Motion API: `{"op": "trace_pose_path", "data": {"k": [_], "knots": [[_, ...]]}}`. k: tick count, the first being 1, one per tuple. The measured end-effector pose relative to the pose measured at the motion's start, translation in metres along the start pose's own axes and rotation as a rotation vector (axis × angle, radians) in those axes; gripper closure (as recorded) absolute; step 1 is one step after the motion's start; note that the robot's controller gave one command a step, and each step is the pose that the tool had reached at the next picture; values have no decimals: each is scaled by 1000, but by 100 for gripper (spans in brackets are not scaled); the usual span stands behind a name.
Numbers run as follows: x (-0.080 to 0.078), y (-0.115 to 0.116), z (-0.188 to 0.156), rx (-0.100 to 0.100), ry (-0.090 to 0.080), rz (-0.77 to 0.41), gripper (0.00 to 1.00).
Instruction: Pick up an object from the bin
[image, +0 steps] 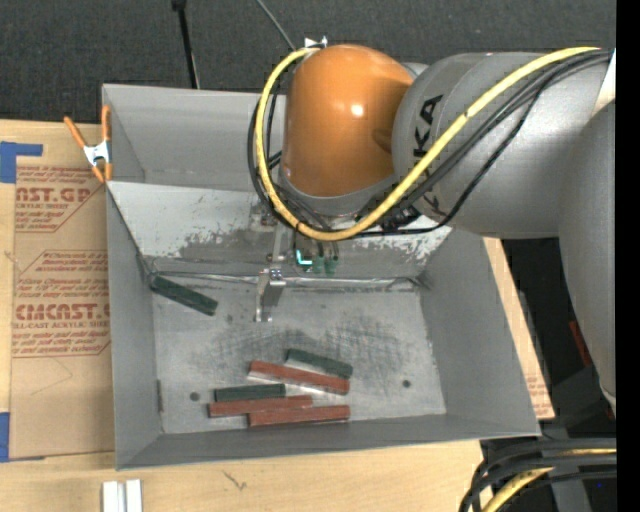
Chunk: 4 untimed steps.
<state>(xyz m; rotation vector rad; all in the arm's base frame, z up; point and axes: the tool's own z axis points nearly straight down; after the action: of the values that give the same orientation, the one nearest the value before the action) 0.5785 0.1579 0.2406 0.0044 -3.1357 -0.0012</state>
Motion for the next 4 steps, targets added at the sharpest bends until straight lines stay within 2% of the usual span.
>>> {"op": "trace_pose_path", "data": {"k": [1,2,3,4], "knots": [[-2,-1,-4,-1,-8,2,0],[28,-16,58,0,-11,-56,0],[38,-23,125,1,-7,-177,0],[58,-57,162,0,-12,-225,100]]}}
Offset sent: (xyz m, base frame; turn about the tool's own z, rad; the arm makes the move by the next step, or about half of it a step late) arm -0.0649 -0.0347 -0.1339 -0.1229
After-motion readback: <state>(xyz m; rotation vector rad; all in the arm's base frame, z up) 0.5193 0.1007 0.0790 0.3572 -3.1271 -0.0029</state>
